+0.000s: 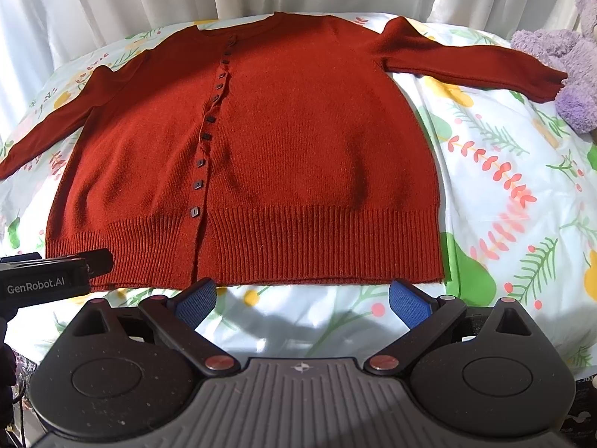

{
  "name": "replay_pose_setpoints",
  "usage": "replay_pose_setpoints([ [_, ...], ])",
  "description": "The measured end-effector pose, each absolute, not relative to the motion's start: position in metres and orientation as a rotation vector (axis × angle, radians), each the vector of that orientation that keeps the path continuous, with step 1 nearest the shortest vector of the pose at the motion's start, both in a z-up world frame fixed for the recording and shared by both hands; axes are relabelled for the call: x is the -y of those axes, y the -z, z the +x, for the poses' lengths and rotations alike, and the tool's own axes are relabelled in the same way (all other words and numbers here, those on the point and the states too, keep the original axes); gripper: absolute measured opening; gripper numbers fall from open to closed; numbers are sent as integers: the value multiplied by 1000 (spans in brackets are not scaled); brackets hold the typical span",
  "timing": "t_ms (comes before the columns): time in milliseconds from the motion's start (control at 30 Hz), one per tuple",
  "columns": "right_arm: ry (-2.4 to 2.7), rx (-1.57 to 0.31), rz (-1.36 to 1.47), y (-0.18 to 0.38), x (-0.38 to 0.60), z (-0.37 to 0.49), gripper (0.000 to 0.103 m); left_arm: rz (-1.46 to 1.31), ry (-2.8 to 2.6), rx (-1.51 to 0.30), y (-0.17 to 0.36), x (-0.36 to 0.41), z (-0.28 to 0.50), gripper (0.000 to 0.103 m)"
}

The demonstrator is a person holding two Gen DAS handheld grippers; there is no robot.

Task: Fold small clothes

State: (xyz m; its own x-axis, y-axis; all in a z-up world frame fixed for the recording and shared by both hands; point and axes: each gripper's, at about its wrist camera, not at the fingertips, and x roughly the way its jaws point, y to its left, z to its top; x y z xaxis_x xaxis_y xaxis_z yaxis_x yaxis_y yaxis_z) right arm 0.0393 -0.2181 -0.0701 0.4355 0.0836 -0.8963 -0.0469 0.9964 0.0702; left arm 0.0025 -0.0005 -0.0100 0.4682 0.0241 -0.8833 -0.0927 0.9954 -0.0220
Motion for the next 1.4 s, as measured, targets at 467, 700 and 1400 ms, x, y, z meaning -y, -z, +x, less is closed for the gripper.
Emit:
replay_pose_setpoints([
  [467, -80, -1127, 47, 73, 220, 38, 99, -71, -72, -1096, 12, 2, 3, 103],
  [700, -84, -1129, 53, 74, 221, 37, 99, -71, -74, -1099, 12, 4, 2, 103],
  [1400, -120, -1162, 112, 82, 227, 42, 99, -70, -88, -1127, 16, 5, 7, 103],
])
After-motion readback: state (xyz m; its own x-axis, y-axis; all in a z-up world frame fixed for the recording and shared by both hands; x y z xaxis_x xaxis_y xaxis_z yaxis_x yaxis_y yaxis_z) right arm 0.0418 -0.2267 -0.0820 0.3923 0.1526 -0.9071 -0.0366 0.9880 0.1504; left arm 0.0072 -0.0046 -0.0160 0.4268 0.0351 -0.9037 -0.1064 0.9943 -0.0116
